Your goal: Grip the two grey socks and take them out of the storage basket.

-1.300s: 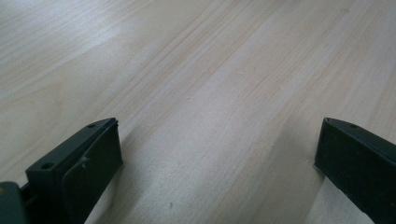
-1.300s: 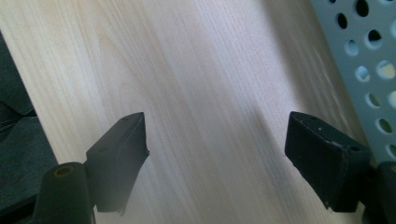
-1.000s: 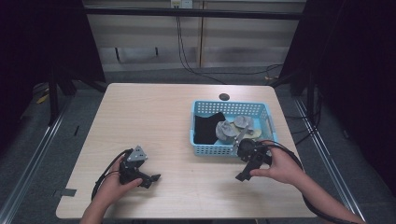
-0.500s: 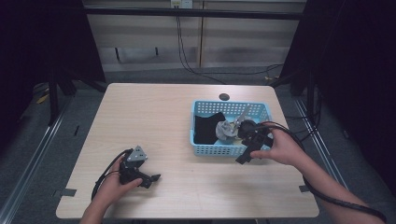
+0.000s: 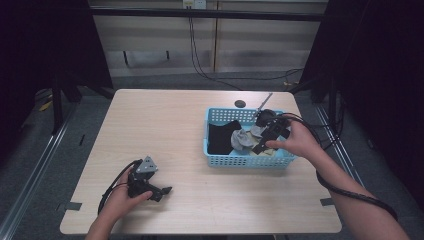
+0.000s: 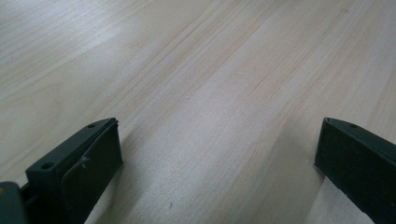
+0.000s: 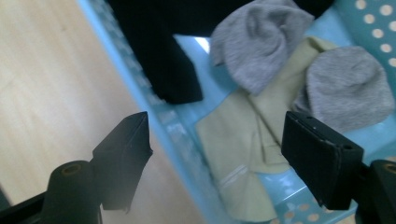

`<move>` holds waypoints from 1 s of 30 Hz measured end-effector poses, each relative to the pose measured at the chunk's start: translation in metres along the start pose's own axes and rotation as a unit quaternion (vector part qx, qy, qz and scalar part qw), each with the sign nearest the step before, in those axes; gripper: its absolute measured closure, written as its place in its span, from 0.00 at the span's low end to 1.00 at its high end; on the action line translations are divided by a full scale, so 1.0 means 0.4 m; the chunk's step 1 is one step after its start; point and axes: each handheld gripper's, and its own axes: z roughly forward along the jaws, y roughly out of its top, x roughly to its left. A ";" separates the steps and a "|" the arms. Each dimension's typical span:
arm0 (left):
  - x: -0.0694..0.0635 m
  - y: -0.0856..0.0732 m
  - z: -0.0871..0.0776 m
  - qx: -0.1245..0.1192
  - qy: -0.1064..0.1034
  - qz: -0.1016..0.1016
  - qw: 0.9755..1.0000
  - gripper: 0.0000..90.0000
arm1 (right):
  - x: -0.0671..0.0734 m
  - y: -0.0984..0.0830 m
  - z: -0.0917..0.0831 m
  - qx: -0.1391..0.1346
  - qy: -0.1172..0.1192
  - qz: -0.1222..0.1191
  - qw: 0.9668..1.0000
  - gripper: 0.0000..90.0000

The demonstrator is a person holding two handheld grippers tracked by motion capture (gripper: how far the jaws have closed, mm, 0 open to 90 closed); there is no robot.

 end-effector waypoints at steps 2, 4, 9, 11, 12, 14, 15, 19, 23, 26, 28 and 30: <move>0.000 0.000 0.000 0.000 0.000 0.000 1.000 0.00 | -0.014 0.002 0.012 -0.002 -0.001 0.012 1.000 0.26; 0.001 0.000 0.000 -0.002 -0.003 -0.002 1.000 0.00 | -0.034 0.008 0.035 -0.008 -0.001 0.028 1.000 0.27; 0.001 0.000 0.000 -0.001 -0.002 -0.001 1.000 0.00 | -0.052 0.029 0.079 -0.006 -0.007 0.033 0.999 0.27; 0.001 0.000 0.000 -0.001 -0.002 -0.001 1.000 0.00 | -0.054 0.034 0.088 -0.005 -0.008 0.034 0.999 0.27; 0.000 0.000 0.000 -0.002 -0.002 -0.001 1.000 0.00 | -0.057 0.043 0.103 -0.007 -0.010 0.037 0.999 0.27; 0.000 0.000 0.000 0.000 -0.001 0.000 1.000 0.00 | -0.060 0.051 0.117 -0.006 -0.011 0.041 0.999 0.27; 0.000 0.000 0.000 -0.001 -0.001 -0.001 1.000 0.00 | -0.061 0.055 0.123 -0.004 -0.012 0.041 0.999 0.27; 0.001 -0.001 0.000 -0.002 -0.003 -0.002 1.000 0.00 | -0.063 0.065 0.142 -0.007 -0.012 0.043 0.999 0.28; 0.004 0.000 -0.001 0.002 -0.005 0.002 1.000 0.00 | -0.057 0.085 0.184 -0.008 -0.011 0.044 0.999 0.29; 0.003 0.000 -0.001 0.001 -0.004 0.003 1.000 0.00 | -0.052 0.094 0.201 -0.006 -0.022 0.045 0.999 0.31; 0.003 -0.001 -0.001 0.000 -0.004 0.003 1.000 0.00 | -0.049 0.102 0.218 0.000 -0.038 0.046 0.998 0.37; 0.004 0.000 -0.001 0.001 -0.005 0.004 1.000 0.00 | -0.050 0.104 0.232 0.005 -0.037 0.051 0.998 0.49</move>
